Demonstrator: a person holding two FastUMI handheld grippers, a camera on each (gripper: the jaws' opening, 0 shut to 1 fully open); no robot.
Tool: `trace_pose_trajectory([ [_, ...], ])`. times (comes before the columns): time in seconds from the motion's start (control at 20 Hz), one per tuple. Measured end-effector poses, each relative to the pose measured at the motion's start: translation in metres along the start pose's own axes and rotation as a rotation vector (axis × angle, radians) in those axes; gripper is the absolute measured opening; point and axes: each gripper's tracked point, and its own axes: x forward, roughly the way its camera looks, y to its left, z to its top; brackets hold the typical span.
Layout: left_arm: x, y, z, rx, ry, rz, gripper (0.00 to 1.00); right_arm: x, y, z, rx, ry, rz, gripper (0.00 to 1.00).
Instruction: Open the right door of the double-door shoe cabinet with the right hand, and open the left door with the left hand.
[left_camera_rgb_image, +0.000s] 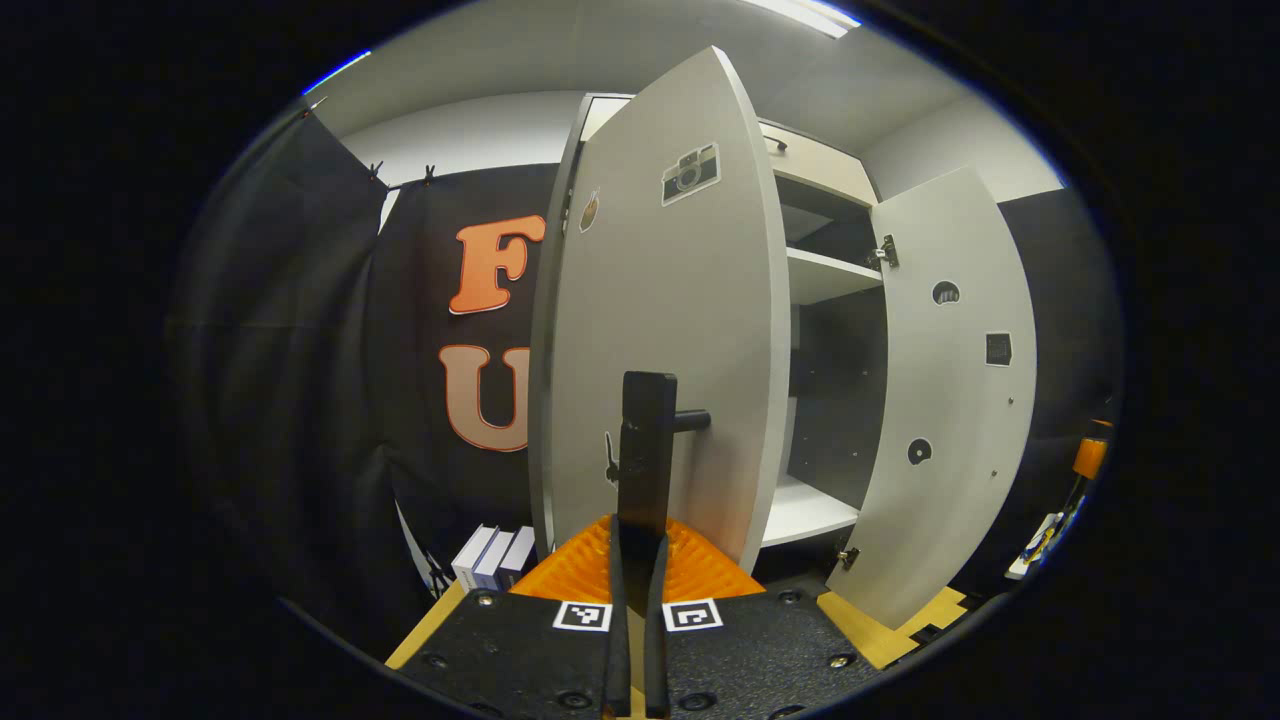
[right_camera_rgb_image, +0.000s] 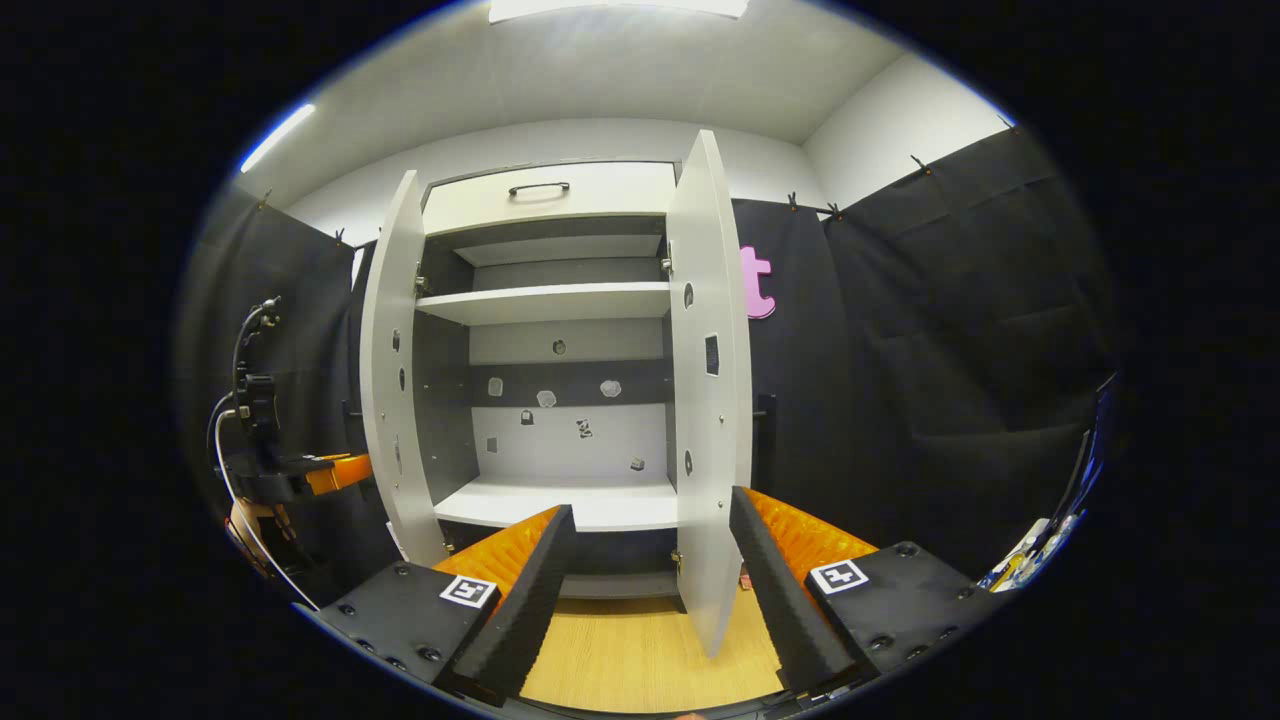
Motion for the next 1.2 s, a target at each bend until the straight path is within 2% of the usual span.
trace_pose_trajectory([
  [0.15,-0.002,0.011,0.003,0.010,-0.010,0.026,0.07,-0.002,0.004,-0.001,0.010,-0.001,-0.006,0.98],
  [0.2,-0.003,0.015,0.003,0.017,-0.010,0.039,0.01,-0.003,0.008,-0.003,0.007,0.007,0.001,0.99],
  [0.4,-0.003,0.020,0.003,-0.008,0.000,0.064,0.00,-0.001,0.016,-0.007,-0.011,0.013,0.015,0.99],
  [0.45,-0.006,0.019,0.001,-0.015,0.006,0.056,0.00,0.001,0.019,-0.007,-0.009,0.016,0.025,0.90],
  [0.5,-0.006,0.019,0.001,-0.016,0.006,0.051,0.00,0.001,0.022,-0.006,-0.007,0.015,0.035,0.90],
  [0.55,-0.006,0.020,0.001,-0.013,0.006,0.052,0.00,0.002,0.024,-0.004,-0.012,0.011,0.040,0.99],
  [0.65,-0.005,0.024,0.003,-0.004,0.002,0.058,0.00,0.002,0.027,-0.003,-0.024,0.003,0.046,0.99],
  [0.7,-0.006,0.026,0.003,-0.002,0.002,0.062,0.00,0.001,0.027,-0.003,-0.027,0.003,0.049,0.90],
  [0.75,-0.006,0.028,0.002,-0.003,0.005,0.068,0.00,0.002,0.026,-0.002,-0.027,0.003,0.049,0.90],
  [0.8,-0.007,0.029,0.002,-0.011,0.010,0.075,0.00,0.001,0.024,-0.002,-0.025,0.001,0.045,0.99],
  [1.0,-0.006,0.027,0.002,-0.032,0.010,0.063,0.00,0.005,0.029,-0.007,-0.021,0.013,0.051,0.99],
  [1.2,-0.008,0.033,0.001,-0.011,0.016,0.057,0.00,0.007,0.031,-0.011,-0.026,0.021,0.055,0.99],
])
